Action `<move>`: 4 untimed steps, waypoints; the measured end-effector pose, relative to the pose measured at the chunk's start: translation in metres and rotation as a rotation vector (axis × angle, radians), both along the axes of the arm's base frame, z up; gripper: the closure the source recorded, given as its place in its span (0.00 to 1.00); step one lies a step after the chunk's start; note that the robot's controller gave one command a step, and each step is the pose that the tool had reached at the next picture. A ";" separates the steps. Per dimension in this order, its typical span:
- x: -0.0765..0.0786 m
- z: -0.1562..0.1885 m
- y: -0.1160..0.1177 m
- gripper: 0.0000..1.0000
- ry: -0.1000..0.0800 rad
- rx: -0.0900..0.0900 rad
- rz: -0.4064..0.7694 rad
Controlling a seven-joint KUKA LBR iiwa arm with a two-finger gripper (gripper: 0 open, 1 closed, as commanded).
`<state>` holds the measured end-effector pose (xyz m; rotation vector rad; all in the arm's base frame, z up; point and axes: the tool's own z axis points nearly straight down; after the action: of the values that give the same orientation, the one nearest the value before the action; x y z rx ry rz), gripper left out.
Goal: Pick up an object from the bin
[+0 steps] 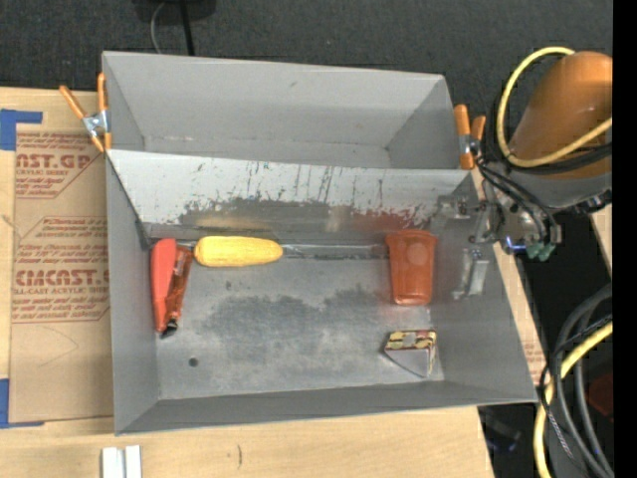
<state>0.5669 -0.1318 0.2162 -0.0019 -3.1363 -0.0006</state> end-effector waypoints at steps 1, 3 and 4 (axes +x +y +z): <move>0.001 0.005 0.001 0.00 -0.008 -0.001 0.002; -0.014 -0.054 0.017 0.00 -0.004 -0.001 -0.032; -0.013 -0.056 0.029 0.00 -0.009 0.001 -0.033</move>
Offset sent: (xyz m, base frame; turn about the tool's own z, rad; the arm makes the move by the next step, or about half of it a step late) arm -0.0301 -0.0125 -0.0554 -0.0320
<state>0.5535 -0.1026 0.1603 -0.0533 -3.1446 -0.0023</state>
